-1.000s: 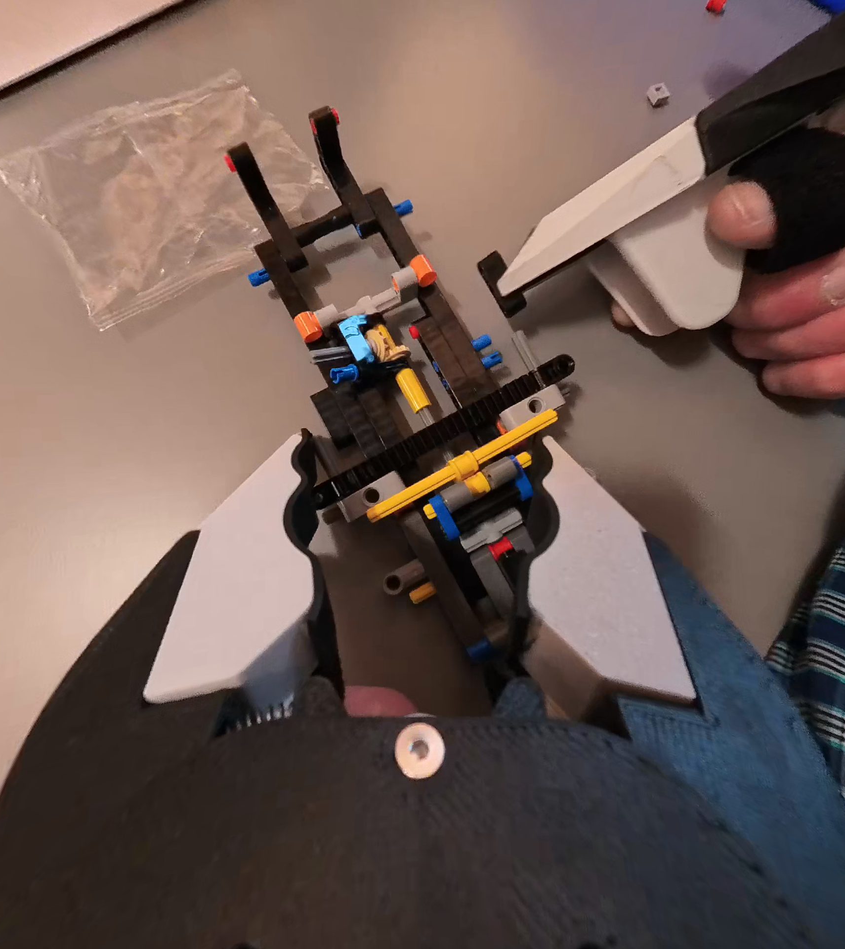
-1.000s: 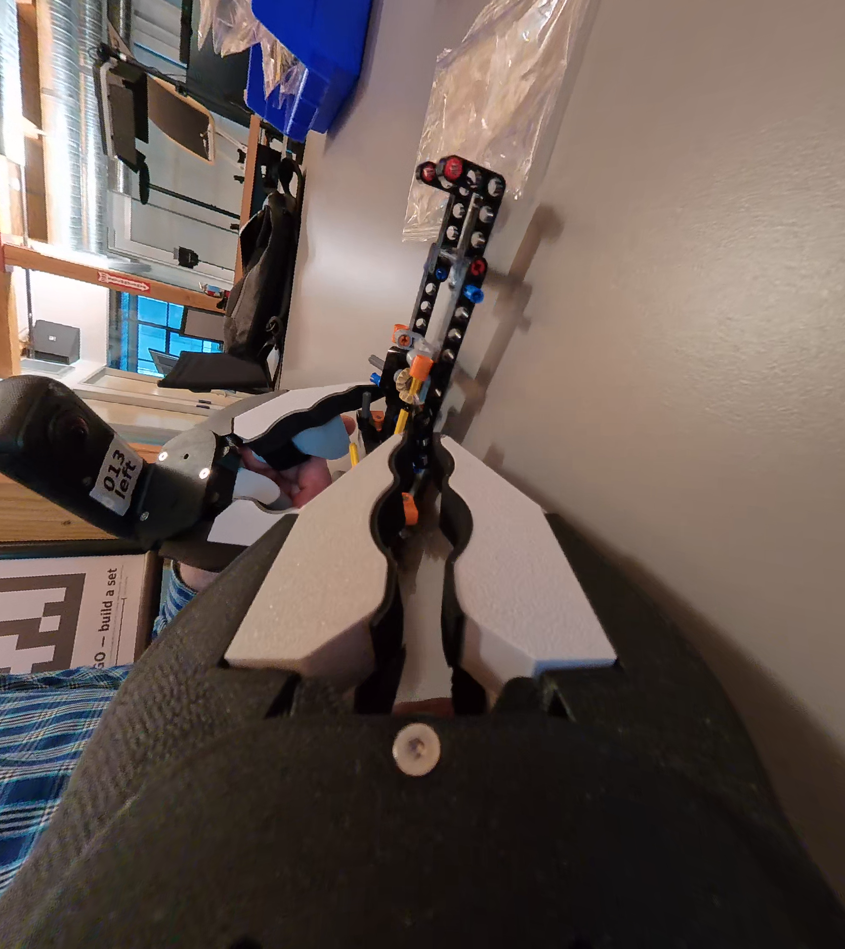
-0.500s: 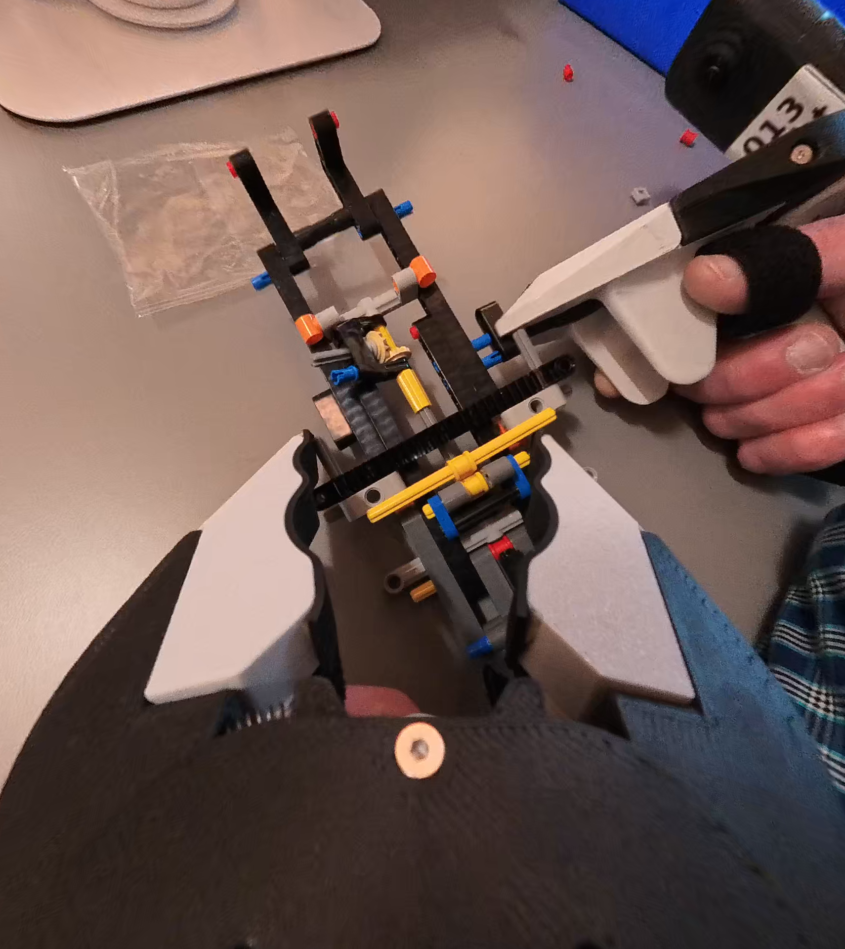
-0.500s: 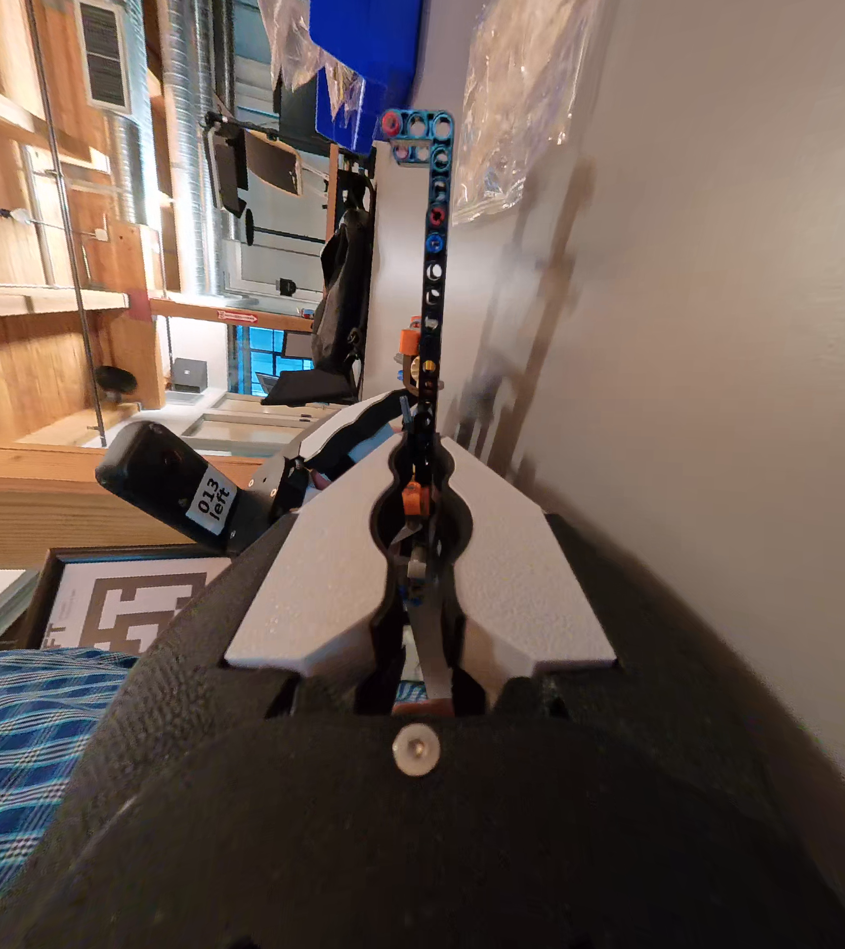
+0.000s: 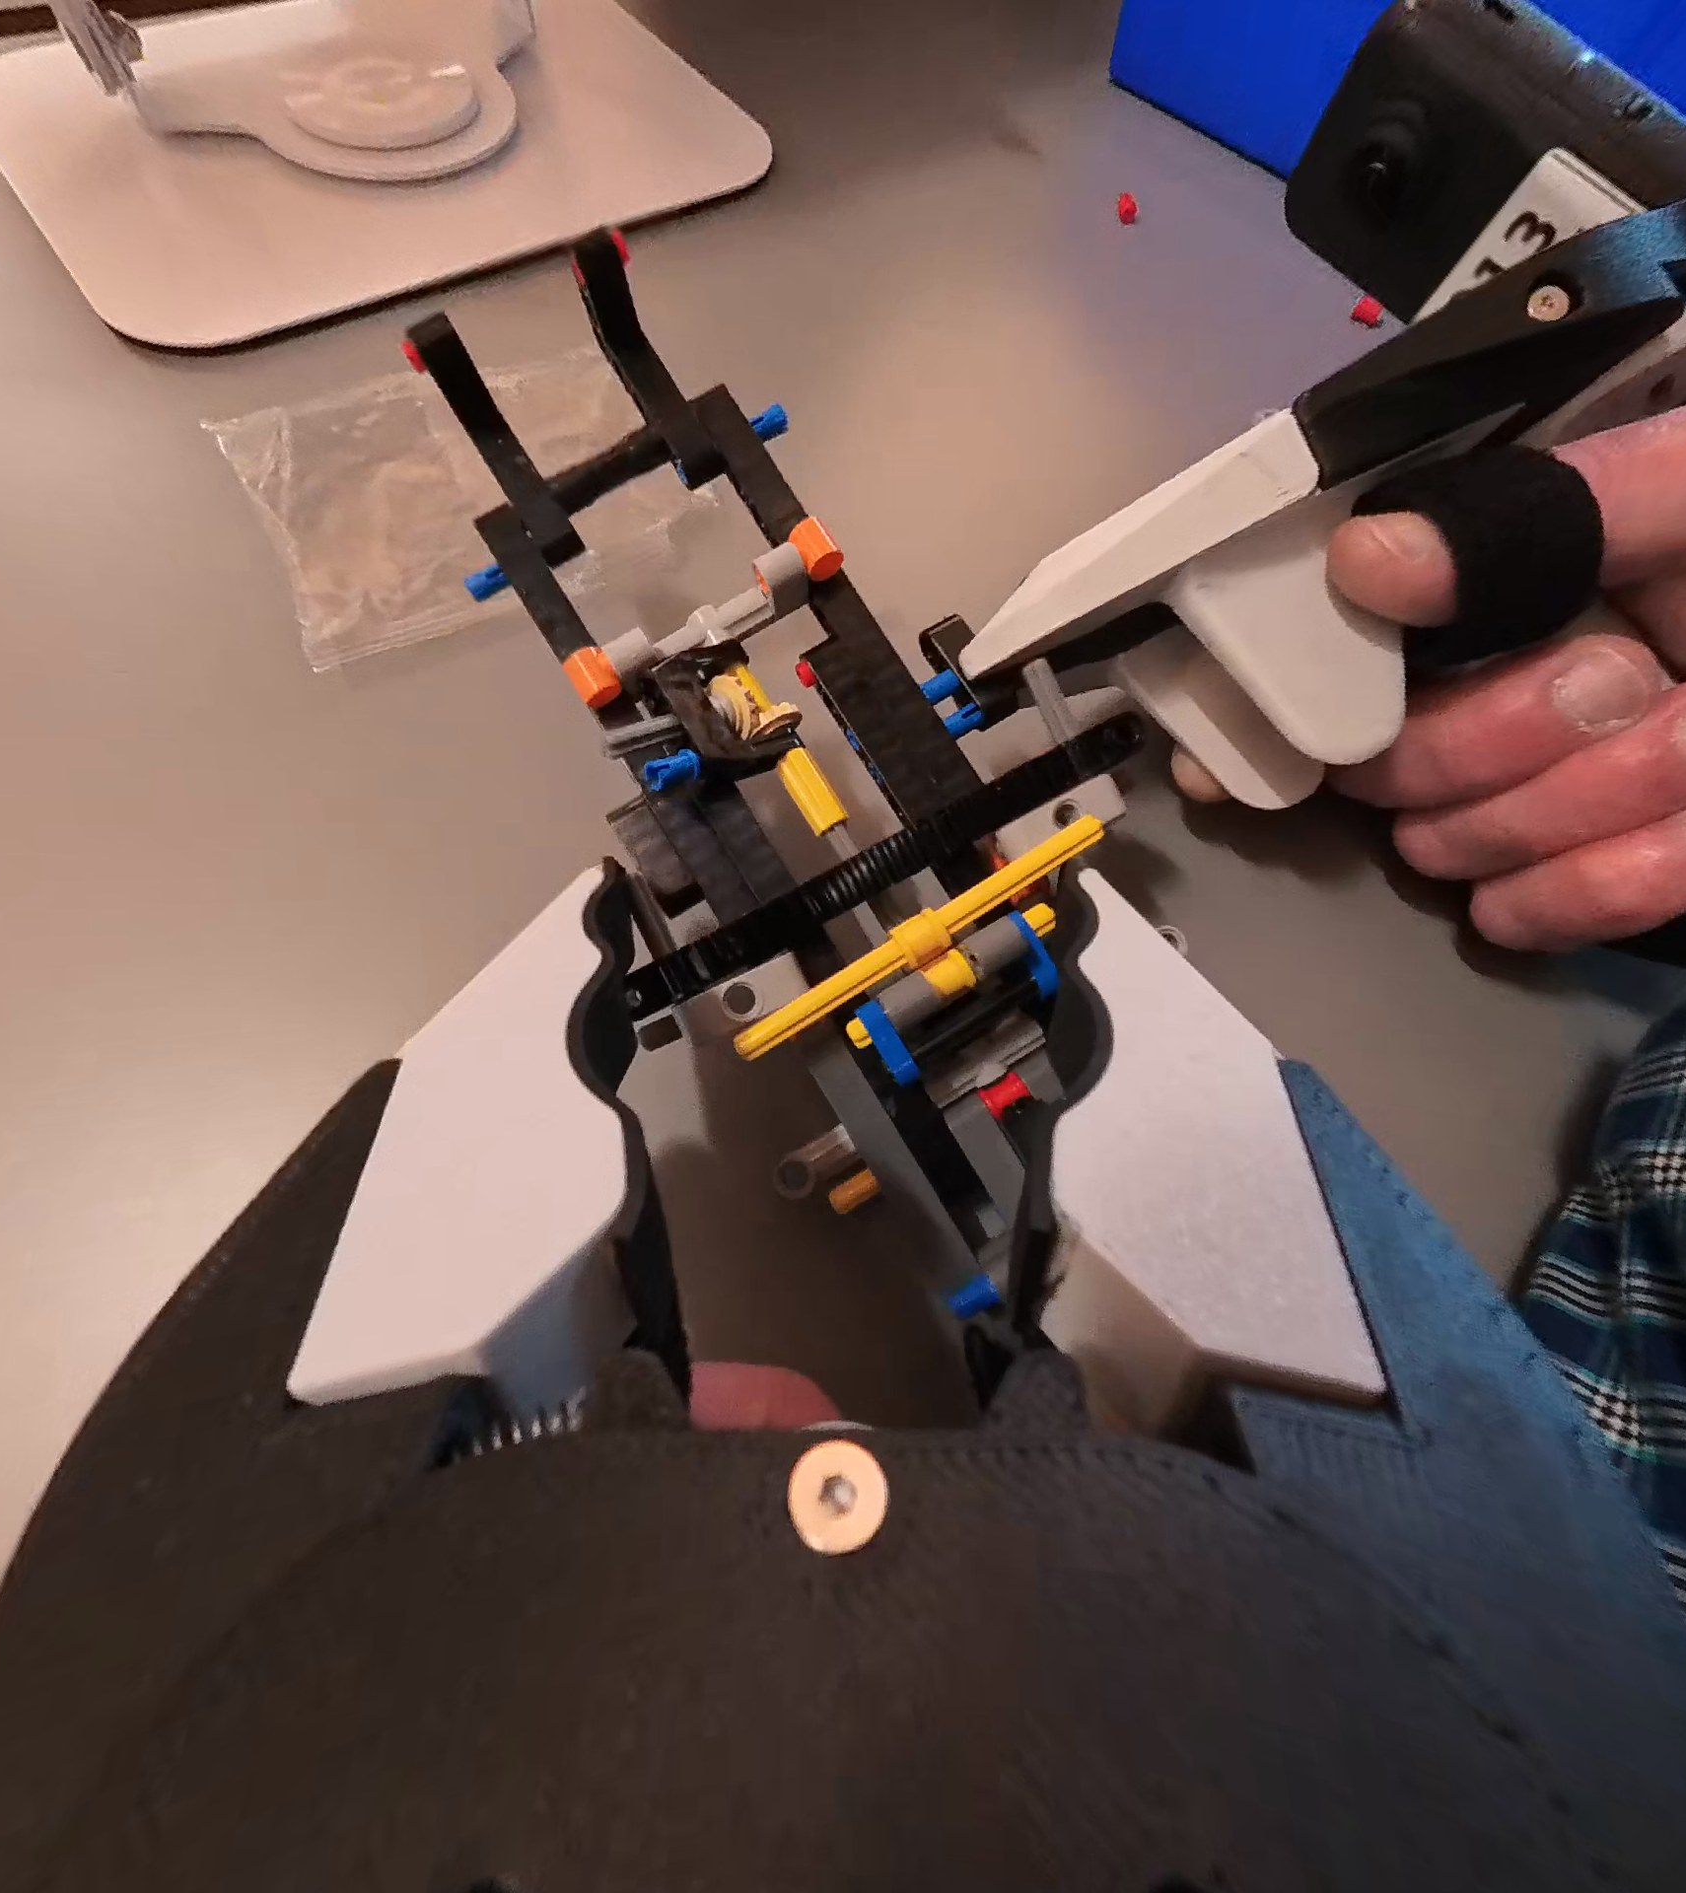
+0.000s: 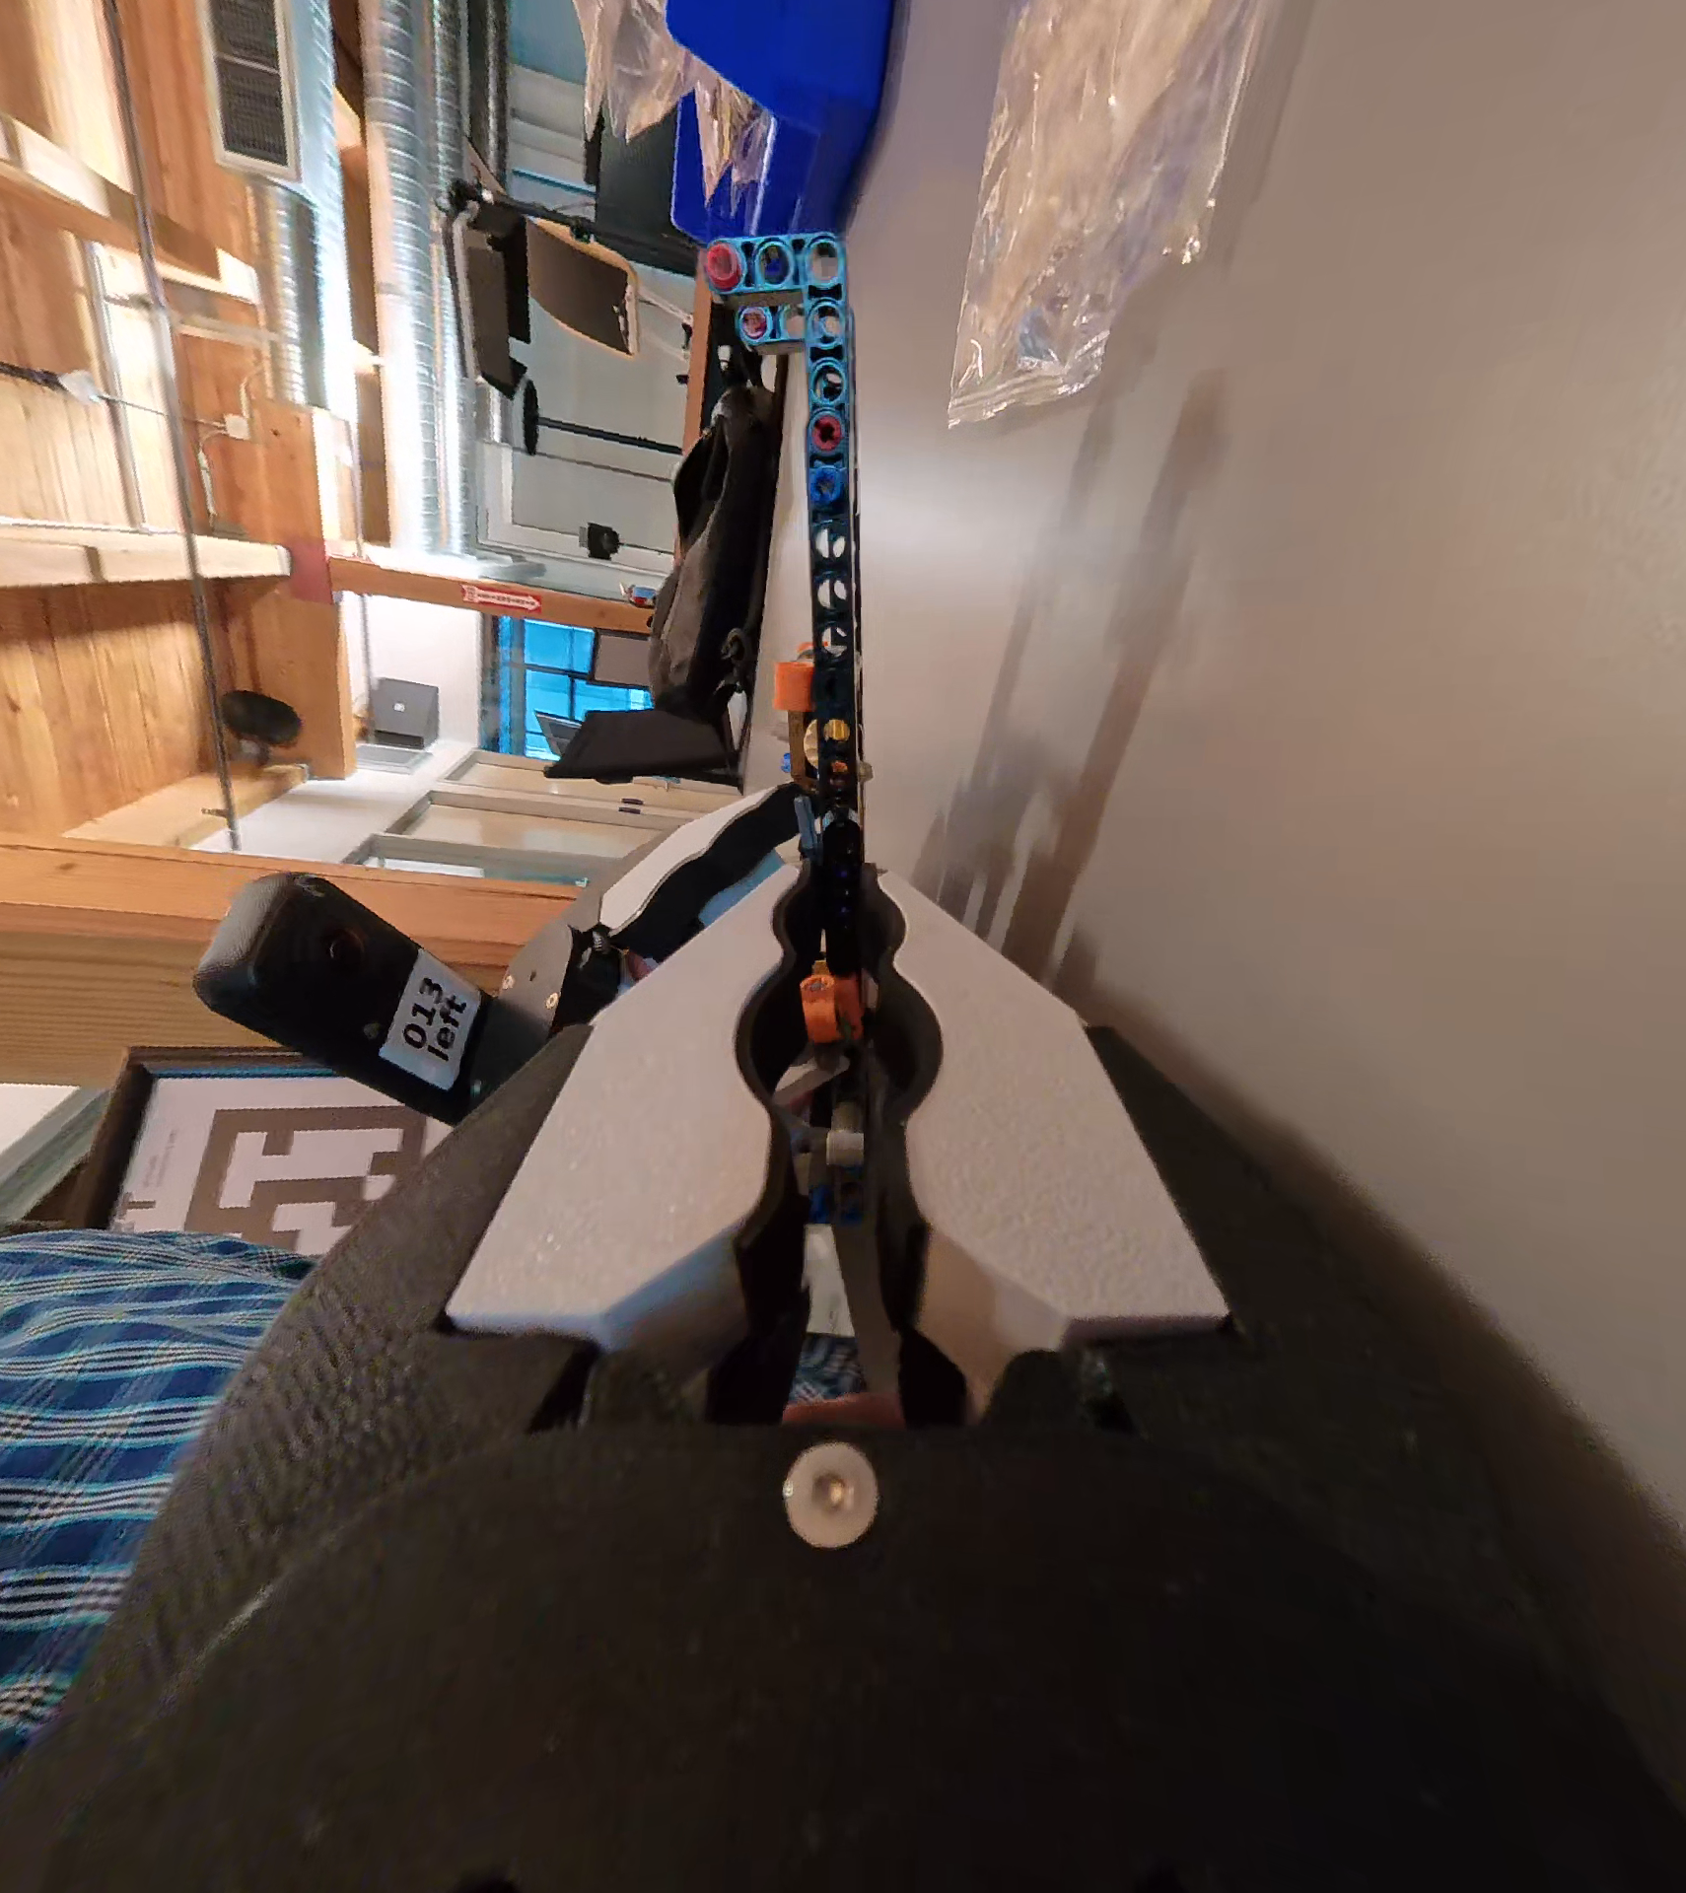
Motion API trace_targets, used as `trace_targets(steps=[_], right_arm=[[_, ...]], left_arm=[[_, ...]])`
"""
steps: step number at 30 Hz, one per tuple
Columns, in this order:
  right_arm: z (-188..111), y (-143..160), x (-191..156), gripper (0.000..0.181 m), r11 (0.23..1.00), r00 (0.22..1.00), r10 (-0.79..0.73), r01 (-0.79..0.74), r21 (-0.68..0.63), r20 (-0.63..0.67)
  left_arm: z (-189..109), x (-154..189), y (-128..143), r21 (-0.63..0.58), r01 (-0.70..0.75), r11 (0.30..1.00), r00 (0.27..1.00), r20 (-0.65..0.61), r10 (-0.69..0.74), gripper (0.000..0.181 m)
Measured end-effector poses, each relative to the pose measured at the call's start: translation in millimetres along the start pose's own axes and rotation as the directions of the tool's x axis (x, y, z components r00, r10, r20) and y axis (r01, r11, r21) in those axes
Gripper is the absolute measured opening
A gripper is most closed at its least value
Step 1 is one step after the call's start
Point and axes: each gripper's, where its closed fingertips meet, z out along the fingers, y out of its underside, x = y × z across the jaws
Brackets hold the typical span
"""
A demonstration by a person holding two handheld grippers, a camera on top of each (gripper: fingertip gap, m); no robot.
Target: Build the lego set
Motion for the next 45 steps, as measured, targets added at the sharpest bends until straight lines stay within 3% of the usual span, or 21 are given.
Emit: trace_targets(steps=[3, 12, 16, 32, 45], right_arm=[[0.2, 0.0, -0.3, 0.004, 0.998, 0.998, -0.057, 0.056, -0.013, -0.024], [1.6, -0.8, -2.5, 0.004, 0.999, 0.999, -0.044, 0.044, -0.022, 0.001], [4.6, 1.8, 1.8, 0.003, 0.998, 0.999, -0.042, 0.04, -0.04, -0.029], [7.0, -0.5, 9.1, 0.004, 1.0, 0.997, -0.009, 0.008, -0.018, -0.07], [7.7, 1.1, 10.9, 0.002, 0.996, 0.997, -0.026, 0.019, -0.084, -0.075]], left_arm=[[0.7, 0.8, 0.9, -0.006, 0.007, 1.0, 1.0, -0.003, -0.007, 0.08], [3.9, 2.0, 5.2, -0.042, 0.099, 0.994, 0.991, -0.082, -0.102, 0.083], [7.5, 6.4, 11.2, -0.098, 0.106, 0.99, 0.986, -0.122, -0.117, 0.1], [8.9, 2.2, 14.1, -0.111, 0.113, 0.987, 0.988, -0.096, -0.124, 0.087], [9.4, 2.2, 15.1, -0.114, 0.1, 0.988, 0.991, -0.08, -0.11, 0.086]])
